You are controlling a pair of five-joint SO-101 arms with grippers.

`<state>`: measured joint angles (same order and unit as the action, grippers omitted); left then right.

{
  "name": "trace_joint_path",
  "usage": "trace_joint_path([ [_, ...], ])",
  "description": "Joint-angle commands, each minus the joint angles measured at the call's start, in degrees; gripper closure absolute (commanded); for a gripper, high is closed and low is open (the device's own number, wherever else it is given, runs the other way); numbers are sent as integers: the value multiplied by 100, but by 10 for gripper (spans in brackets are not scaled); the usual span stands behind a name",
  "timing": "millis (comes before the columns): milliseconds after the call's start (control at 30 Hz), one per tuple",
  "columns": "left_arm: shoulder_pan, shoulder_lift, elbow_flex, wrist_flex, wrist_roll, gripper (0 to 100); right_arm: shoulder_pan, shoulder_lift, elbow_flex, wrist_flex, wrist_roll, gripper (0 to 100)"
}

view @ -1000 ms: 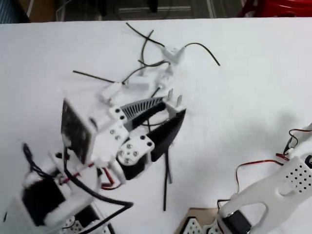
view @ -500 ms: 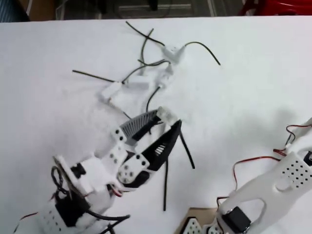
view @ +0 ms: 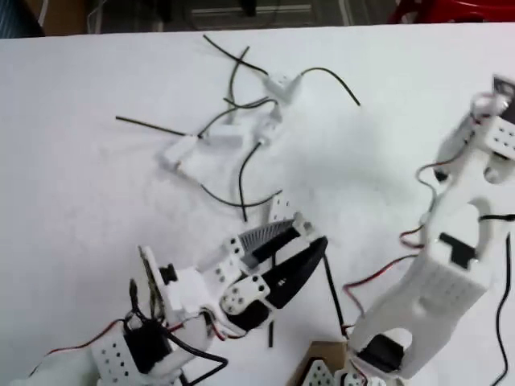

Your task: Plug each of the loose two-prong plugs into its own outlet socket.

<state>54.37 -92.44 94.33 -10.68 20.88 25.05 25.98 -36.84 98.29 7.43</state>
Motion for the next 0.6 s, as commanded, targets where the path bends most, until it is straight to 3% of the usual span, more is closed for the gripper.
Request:
trace_joint_path([
  [0,57,-66,-26,-132,264,976,-646,-1727,88,22,62,851],
  [167,57,-66,-26,-132,273,976,-1033,-3407,193,22,185,851],
  [367,57,-66,-18,-123,273,976,-1684,-5015,1969,22,1688,851],
  [567,48,-66,-9,-105,273,976,-2246,-6914,3516,22,2479,851],
])
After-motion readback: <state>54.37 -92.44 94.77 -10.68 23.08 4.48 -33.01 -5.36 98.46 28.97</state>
